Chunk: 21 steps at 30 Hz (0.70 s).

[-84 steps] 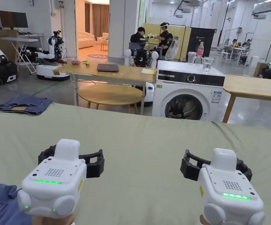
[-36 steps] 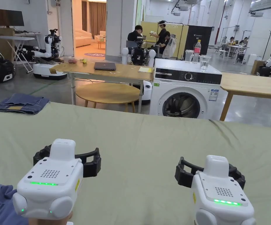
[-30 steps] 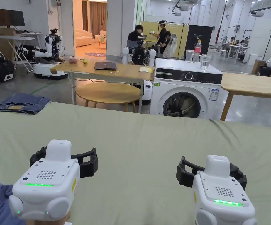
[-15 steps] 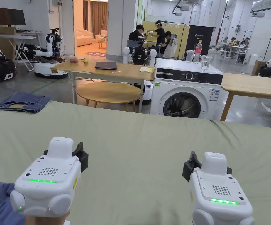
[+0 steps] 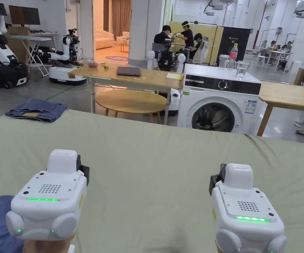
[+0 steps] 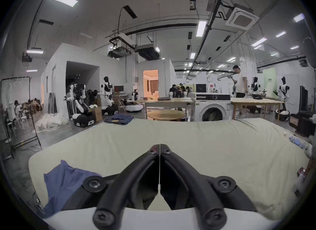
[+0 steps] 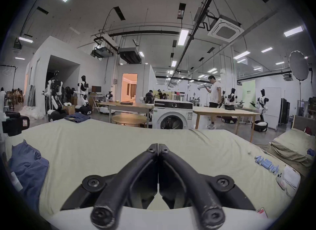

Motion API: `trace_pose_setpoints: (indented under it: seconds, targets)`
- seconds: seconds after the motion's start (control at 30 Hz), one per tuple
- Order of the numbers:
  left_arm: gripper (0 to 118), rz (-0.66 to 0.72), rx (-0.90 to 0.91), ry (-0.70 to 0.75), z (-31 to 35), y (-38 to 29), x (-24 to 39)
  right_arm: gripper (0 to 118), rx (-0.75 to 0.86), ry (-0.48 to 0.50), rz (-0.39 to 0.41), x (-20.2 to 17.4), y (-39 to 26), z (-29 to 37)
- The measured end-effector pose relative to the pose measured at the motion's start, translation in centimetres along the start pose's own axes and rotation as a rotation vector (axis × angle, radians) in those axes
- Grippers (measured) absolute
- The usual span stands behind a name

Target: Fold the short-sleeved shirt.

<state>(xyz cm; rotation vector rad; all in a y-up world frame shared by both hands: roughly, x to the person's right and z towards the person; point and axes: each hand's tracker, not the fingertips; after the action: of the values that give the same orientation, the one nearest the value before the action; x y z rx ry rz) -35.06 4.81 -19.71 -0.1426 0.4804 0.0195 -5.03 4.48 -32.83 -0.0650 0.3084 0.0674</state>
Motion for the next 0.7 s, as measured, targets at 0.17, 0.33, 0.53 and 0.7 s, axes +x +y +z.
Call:
trace_pose_setpoints:
  seconds: [0.17, 0.33, 0.53, 0.7]
  targets:
    - [0, 0.004, -0.034, 0.042, 1.4, 0.4, -4.6, 0, -0.013, 0.072, -0.023, -3.3, 0.2, -0.4]
    - [0, -0.005, -0.095, 0.128, 3.2, 0.5, -9.5, 0, -0.038, 0.157, -0.022, -8.0, 0.2, -0.7]
    - [0, 0.085, -0.382, 0.117, 3.3, -0.9, -15.5, 0, -0.074, 0.253, -0.007, -12.5, -0.7, -0.8]
    - [13, 0.153, -0.59, 0.029, 1.7, -3.6, -18.3, 0, -0.104, 0.297, 0.028, -14.3, -1.9, -0.7]
